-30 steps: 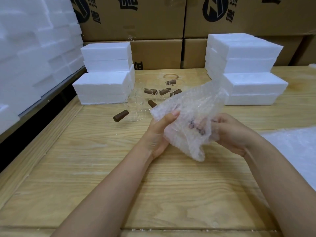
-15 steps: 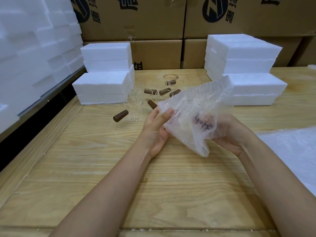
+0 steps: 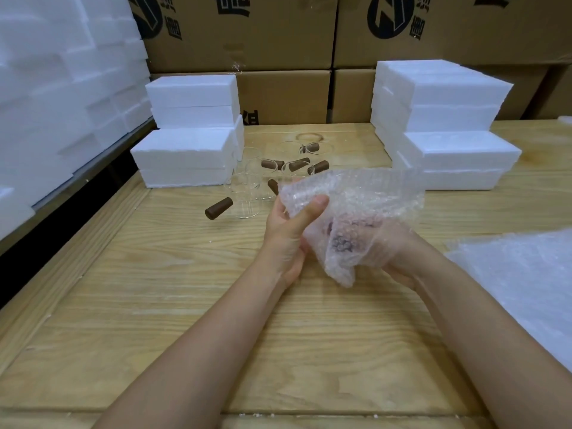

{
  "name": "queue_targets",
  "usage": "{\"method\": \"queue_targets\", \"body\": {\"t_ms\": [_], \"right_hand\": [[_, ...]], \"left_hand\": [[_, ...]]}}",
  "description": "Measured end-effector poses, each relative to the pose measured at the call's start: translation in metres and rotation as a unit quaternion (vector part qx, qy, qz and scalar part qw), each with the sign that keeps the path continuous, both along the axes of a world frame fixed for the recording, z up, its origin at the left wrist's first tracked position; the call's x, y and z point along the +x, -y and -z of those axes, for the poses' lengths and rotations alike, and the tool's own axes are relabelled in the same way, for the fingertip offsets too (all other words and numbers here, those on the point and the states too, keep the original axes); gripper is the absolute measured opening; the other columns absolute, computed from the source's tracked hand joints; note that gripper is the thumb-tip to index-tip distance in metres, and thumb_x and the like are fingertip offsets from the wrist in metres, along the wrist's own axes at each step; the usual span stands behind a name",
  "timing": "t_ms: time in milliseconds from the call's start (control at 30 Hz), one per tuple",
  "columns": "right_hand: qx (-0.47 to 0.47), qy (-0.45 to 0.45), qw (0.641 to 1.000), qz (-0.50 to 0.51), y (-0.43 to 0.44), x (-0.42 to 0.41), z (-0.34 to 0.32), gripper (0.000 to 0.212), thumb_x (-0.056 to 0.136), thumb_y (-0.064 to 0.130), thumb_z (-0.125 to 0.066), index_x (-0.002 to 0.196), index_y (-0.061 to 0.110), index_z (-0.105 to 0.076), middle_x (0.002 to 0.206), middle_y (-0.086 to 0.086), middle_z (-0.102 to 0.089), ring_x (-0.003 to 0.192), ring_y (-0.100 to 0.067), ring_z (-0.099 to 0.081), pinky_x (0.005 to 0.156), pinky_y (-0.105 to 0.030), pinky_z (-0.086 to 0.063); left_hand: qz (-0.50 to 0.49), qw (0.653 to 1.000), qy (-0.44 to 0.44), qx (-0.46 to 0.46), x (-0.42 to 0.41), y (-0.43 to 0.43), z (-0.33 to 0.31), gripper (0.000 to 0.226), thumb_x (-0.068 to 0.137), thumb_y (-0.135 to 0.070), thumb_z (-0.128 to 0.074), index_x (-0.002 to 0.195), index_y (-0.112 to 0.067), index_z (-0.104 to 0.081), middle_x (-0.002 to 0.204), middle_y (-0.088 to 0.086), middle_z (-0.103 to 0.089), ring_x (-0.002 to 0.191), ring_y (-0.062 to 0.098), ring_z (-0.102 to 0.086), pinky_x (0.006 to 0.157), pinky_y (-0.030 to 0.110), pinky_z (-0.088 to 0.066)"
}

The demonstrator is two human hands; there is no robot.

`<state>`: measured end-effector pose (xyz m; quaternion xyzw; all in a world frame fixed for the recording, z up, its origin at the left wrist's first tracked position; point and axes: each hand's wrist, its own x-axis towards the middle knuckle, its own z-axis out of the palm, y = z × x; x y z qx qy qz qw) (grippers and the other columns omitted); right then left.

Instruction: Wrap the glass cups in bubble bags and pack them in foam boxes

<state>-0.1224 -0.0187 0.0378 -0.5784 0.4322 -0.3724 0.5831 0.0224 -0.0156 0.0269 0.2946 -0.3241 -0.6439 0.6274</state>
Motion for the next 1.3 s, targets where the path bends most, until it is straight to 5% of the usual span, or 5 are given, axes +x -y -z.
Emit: {"method": "queue_targets", "body": {"t_ms": [233,400,533,767,1300], "right_hand": [[-0.007,0.17,0.978,0.123,0.014,-0.038,-0.008,0.035,0.07,0.0,-0.063,0.103,0.011,-0.068,0.089,0.003,-0.072,0.074,-0.011,-0.064,0.056,-0.019,-0.05],[0.013,0.46,0.853,0.247,0.021,-0.058,-0.006,0.05,0.078,0.034,-0.071,0.121,0.013,-0.057,0.127,-0.012,-0.058,0.093,-0.016,-0.065,0.077,-0.024,-0.053],[0.008,0.325,0.933,0.158,0.014,-0.031,0.001,0.125,0.035,0.079,-0.073,0.136,0.012,-0.043,0.13,-0.007,-0.058,0.115,-0.021,-0.059,0.095,-0.034,-0.048],[-0.049,0.269,0.943,0.191,0.005,0.008,0.011,0.014,0.084,0.018,-0.063,0.093,0.011,-0.07,0.091,-0.007,-0.075,0.089,-0.016,-0.071,0.079,-0.027,-0.056],[-0.101,0.251,0.948,0.167,0.007,-0.012,-0.003,0.024,0.085,0.033,-0.057,0.091,0.014,-0.071,0.094,-0.014,-0.074,0.092,-0.027,-0.07,0.078,-0.032,-0.057]], "left_hand": [[-0.014,1.0,-0.012,0.015,0.009,0.007,0.002,0.065,0.077,-0.01,-0.071,0.136,0.003,-0.047,0.135,0.025,-0.053,0.126,0.039,-0.051,0.107,0.058,-0.037],[-0.035,0.997,-0.046,0.045,0.013,0.009,0.002,0.065,0.076,-0.023,-0.062,0.137,-0.003,-0.049,0.135,0.019,-0.056,0.125,0.035,-0.053,0.108,0.052,-0.039],[-0.044,0.994,-0.084,0.047,0.013,0.01,0.004,0.061,0.077,-0.024,-0.064,0.134,-0.006,-0.053,0.132,0.016,-0.059,0.122,0.031,-0.057,0.106,0.05,-0.042],[-0.02,0.999,-0.012,0.031,0.014,0.007,0.008,0.067,0.075,-0.01,-0.07,0.137,0.002,-0.047,0.135,0.024,-0.054,0.125,0.039,-0.052,0.107,0.057,-0.038],[0.038,0.983,0.179,0.016,0.03,0.009,0.008,0.036,0.074,-0.029,-0.074,0.105,-0.016,-0.064,0.103,0.006,-0.068,0.095,0.027,-0.068,0.073,0.053,-0.056]]}}
